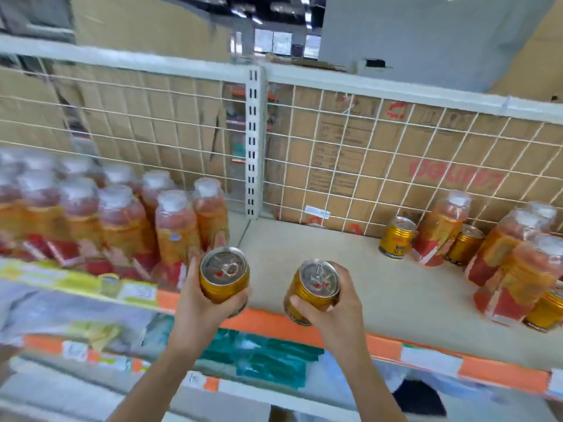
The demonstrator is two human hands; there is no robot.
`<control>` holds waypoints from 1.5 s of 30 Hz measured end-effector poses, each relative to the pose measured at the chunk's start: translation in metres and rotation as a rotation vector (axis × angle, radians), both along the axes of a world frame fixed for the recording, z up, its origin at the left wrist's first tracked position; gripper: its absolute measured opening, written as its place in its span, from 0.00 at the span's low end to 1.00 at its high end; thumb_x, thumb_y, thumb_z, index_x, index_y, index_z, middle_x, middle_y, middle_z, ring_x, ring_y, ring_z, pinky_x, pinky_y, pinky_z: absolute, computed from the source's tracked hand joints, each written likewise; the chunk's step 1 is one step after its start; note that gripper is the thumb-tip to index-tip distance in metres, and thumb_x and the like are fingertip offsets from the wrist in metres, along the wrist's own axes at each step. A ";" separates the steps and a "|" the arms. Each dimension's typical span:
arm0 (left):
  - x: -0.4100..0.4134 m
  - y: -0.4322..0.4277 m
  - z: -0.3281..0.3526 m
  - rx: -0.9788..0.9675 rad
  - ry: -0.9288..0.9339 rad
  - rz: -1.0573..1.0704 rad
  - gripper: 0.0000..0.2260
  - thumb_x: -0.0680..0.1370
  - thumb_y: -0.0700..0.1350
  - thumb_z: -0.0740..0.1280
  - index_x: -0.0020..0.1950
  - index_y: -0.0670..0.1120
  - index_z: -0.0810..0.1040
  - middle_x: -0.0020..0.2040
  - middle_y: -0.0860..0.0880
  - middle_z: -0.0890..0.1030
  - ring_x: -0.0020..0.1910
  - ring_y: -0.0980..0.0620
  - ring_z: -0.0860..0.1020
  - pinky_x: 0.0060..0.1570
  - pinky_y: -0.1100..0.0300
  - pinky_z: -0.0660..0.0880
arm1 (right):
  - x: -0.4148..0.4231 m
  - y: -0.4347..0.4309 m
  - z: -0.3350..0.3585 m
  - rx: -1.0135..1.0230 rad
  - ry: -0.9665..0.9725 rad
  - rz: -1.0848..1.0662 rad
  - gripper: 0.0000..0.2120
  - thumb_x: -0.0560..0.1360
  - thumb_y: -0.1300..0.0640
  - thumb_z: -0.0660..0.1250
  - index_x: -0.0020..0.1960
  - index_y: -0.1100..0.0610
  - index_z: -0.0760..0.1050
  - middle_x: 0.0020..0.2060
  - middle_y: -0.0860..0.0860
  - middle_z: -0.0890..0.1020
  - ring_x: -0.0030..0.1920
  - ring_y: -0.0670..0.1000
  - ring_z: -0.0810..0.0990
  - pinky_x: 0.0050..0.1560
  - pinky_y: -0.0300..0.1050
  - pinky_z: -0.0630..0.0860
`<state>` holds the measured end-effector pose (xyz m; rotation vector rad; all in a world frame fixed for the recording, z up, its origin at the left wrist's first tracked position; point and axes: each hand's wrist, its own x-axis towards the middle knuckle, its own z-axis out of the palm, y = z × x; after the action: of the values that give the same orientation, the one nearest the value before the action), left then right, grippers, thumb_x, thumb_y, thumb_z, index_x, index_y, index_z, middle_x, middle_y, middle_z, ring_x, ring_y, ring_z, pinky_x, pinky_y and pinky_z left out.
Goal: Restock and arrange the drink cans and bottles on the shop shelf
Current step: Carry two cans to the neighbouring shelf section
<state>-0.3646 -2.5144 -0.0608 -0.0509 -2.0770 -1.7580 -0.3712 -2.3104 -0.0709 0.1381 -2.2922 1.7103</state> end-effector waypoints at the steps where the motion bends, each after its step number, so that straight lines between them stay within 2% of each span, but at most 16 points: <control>1: 0.010 -0.019 0.003 -0.007 0.002 0.032 0.29 0.53 0.56 0.75 0.52 0.56 0.71 0.44 0.57 0.80 0.43 0.68 0.77 0.39 0.76 0.70 | 0.001 -0.018 0.002 -0.001 0.002 0.044 0.31 0.57 0.51 0.80 0.56 0.42 0.69 0.46 0.37 0.80 0.49 0.36 0.77 0.50 0.36 0.74; 3: 0.028 -0.061 0.005 -0.002 -0.012 0.098 0.30 0.52 0.59 0.73 0.51 0.58 0.70 0.43 0.61 0.81 0.43 0.67 0.78 0.38 0.75 0.71 | 0.003 -0.056 0.005 -0.001 0.010 0.134 0.34 0.54 0.42 0.76 0.58 0.44 0.70 0.48 0.35 0.79 0.49 0.38 0.78 0.51 0.37 0.74; 6: 0.054 -0.129 0.005 0.001 -0.020 0.184 0.32 0.52 0.58 0.74 0.54 0.55 0.72 0.45 0.63 0.81 0.43 0.64 0.79 0.38 0.74 0.72 | 0.005 -0.116 0.009 0.002 0.012 0.252 0.34 0.54 0.39 0.74 0.57 0.46 0.71 0.48 0.35 0.79 0.49 0.40 0.79 0.49 0.36 0.75; 9: 0.084 -0.200 0.006 0.024 -0.021 0.250 0.32 0.53 0.54 0.75 0.55 0.49 0.73 0.45 0.53 0.82 0.42 0.61 0.80 0.36 0.73 0.73 | 0.007 -0.182 0.008 0.014 0.020 0.354 0.33 0.55 0.41 0.76 0.57 0.46 0.71 0.48 0.35 0.80 0.49 0.39 0.79 0.47 0.33 0.74; 13: 0.122 -0.292 0.007 0.039 -0.030 0.381 0.27 0.57 0.38 0.79 0.52 0.48 0.74 0.41 0.53 0.82 0.36 0.63 0.78 0.31 0.73 0.72 | 0.007 -0.270 0.006 0.020 0.050 0.452 0.27 0.60 0.50 0.81 0.54 0.43 0.72 0.47 0.36 0.80 0.47 0.38 0.79 0.45 0.30 0.73; 17: 0.157 -0.374 0.002 0.039 -0.027 0.571 0.25 0.60 0.35 0.78 0.50 0.49 0.73 0.40 0.55 0.81 0.34 0.63 0.77 0.28 0.71 0.73 | 0.008 -0.348 0.006 -0.015 0.012 0.535 0.34 0.52 0.35 0.76 0.55 0.42 0.72 0.48 0.36 0.79 0.49 0.39 0.79 0.45 0.32 0.74; 21: 0.183 -0.431 -0.001 0.044 -0.044 0.718 0.26 0.60 0.28 0.78 0.47 0.51 0.72 0.42 0.50 0.78 0.34 0.66 0.77 0.27 0.74 0.71 | 0.001 -0.411 0.004 0.024 0.028 0.588 0.41 0.48 0.26 0.72 0.57 0.43 0.73 0.50 0.40 0.80 0.51 0.42 0.79 0.50 0.44 0.77; 23: 0.192 -0.455 -0.005 0.034 -0.048 0.776 0.27 0.62 0.27 0.76 0.48 0.53 0.72 0.43 0.51 0.78 0.36 0.67 0.77 0.29 0.75 0.71 | -0.005 -0.438 0.005 0.041 0.047 0.620 0.40 0.48 0.25 0.71 0.55 0.41 0.73 0.48 0.38 0.80 0.50 0.41 0.79 0.47 0.37 0.75; 27: 0.205 -0.496 -0.010 0.059 -0.044 0.850 0.28 0.53 0.48 0.78 0.50 0.55 0.73 0.41 0.58 0.81 0.38 0.66 0.78 0.31 0.75 0.72 | -0.021 -0.489 0.008 0.067 0.053 0.681 0.40 0.47 0.30 0.73 0.56 0.44 0.73 0.46 0.37 0.80 0.48 0.38 0.78 0.44 0.28 0.71; 30: 0.205 -0.531 -0.015 0.049 -0.061 0.926 0.27 0.58 0.38 0.80 0.49 0.55 0.73 0.39 0.58 0.81 0.37 0.68 0.77 0.31 0.76 0.71 | -0.038 -0.527 0.008 0.047 0.058 0.725 0.39 0.50 0.37 0.77 0.58 0.49 0.74 0.47 0.43 0.81 0.49 0.41 0.78 0.44 0.27 0.72; 32: 0.201 -0.557 -0.018 0.008 -0.077 0.977 0.25 0.56 0.48 0.79 0.48 0.61 0.74 0.41 0.63 0.81 0.38 0.69 0.77 0.35 0.77 0.71 | -0.051 -0.553 0.008 0.037 0.067 0.748 0.34 0.52 0.43 0.78 0.56 0.47 0.74 0.47 0.43 0.81 0.48 0.41 0.79 0.45 0.27 0.72; 34: 0.193 -0.588 -0.018 -0.005 -0.093 1.025 0.26 0.50 0.57 0.73 0.46 0.69 0.73 0.43 0.67 0.79 0.40 0.70 0.76 0.38 0.79 0.70 | -0.066 -0.579 0.008 0.030 0.083 0.749 0.34 0.50 0.37 0.76 0.54 0.43 0.74 0.48 0.40 0.81 0.48 0.40 0.79 0.46 0.28 0.72; 37: 0.169 -0.633 -0.016 -0.020 -0.096 1.038 0.26 0.49 0.57 0.72 0.45 0.71 0.72 0.43 0.67 0.79 0.40 0.72 0.76 0.38 0.80 0.69 | -0.092 -0.618 0.013 0.028 0.126 0.748 0.33 0.52 0.37 0.77 0.54 0.45 0.74 0.48 0.41 0.81 0.48 0.41 0.79 0.47 0.33 0.73; 40: 0.133 -0.675 -0.003 -0.052 -0.084 1.022 0.25 0.50 0.57 0.73 0.44 0.70 0.73 0.43 0.67 0.79 0.39 0.72 0.75 0.38 0.81 0.68 | -0.119 -0.654 0.025 0.008 0.125 0.755 0.28 0.58 0.54 0.82 0.53 0.46 0.73 0.45 0.37 0.81 0.45 0.36 0.79 0.43 0.25 0.71; 41: 0.120 -0.690 -0.001 -0.063 -0.075 1.007 0.24 0.49 0.58 0.72 0.44 0.68 0.73 0.43 0.66 0.80 0.39 0.72 0.75 0.38 0.81 0.68 | -0.128 -0.665 0.029 0.004 0.124 0.752 0.29 0.57 0.55 0.82 0.53 0.47 0.73 0.45 0.37 0.81 0.45 0.36 0.79 0.43 0.25 0.71; 45: 0.059 -0.739 0.010 -0.105 -0.035 0.950 0.25 0.49 0.60 0.71 0.45 0.63 0.73 0.41 0.65 0.80 0.40 0.74 0.74 0.40 0.81 0.67 | -0.163 -0.703 0.042 -0.023 0.162 0.657 0.32 0.50 0.37 0.75 0.51 0.47 0.73 0.44 0.38 0.81 0.44 0.38 0.79 0.42 0.25 0.70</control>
<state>-0.3060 -3.2530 -0.0512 0.8002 -1.7388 -1.0543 -0.5340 -3.0134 -0.0290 1.0844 -2.2404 1.9044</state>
